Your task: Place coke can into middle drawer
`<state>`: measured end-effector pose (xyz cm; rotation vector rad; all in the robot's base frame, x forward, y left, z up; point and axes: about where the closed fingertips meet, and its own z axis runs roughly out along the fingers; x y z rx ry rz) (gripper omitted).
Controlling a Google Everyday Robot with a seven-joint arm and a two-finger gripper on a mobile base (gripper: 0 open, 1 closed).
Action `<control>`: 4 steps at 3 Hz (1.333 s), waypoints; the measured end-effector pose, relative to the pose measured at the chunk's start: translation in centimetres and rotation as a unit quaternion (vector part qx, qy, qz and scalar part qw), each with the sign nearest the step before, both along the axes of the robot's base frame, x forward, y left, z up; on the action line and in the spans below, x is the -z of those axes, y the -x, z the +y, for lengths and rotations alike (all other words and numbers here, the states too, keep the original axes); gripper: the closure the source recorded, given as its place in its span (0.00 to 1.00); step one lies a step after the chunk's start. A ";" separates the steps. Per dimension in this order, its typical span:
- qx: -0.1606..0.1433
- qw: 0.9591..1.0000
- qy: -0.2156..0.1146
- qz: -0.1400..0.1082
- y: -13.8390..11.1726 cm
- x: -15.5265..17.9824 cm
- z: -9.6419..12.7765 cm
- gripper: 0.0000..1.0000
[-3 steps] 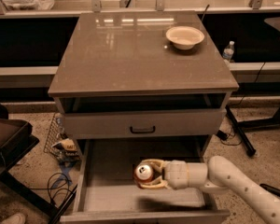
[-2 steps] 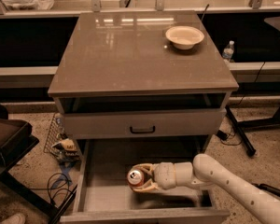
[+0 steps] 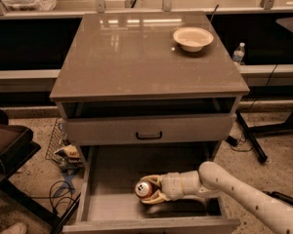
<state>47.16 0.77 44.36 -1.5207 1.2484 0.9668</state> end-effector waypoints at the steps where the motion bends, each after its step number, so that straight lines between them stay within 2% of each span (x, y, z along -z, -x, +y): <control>1: -0.002 1.000 0.000 0.001 0.1 0.1 0.1 0.85; 2: -0.004 1.000 -0.001 0.002 0.2 0.1 0.4 0.54; 3: -0.006 1.000 -0.002 0.002 0.3 0.1 0.5 0.31; 4: -0.009 1.000 -0.003 0.003 0.5 0.2 0.9 0.00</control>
Offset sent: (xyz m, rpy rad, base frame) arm -0.0009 0.0009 -0.0012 -0.0009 0.0020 0.0028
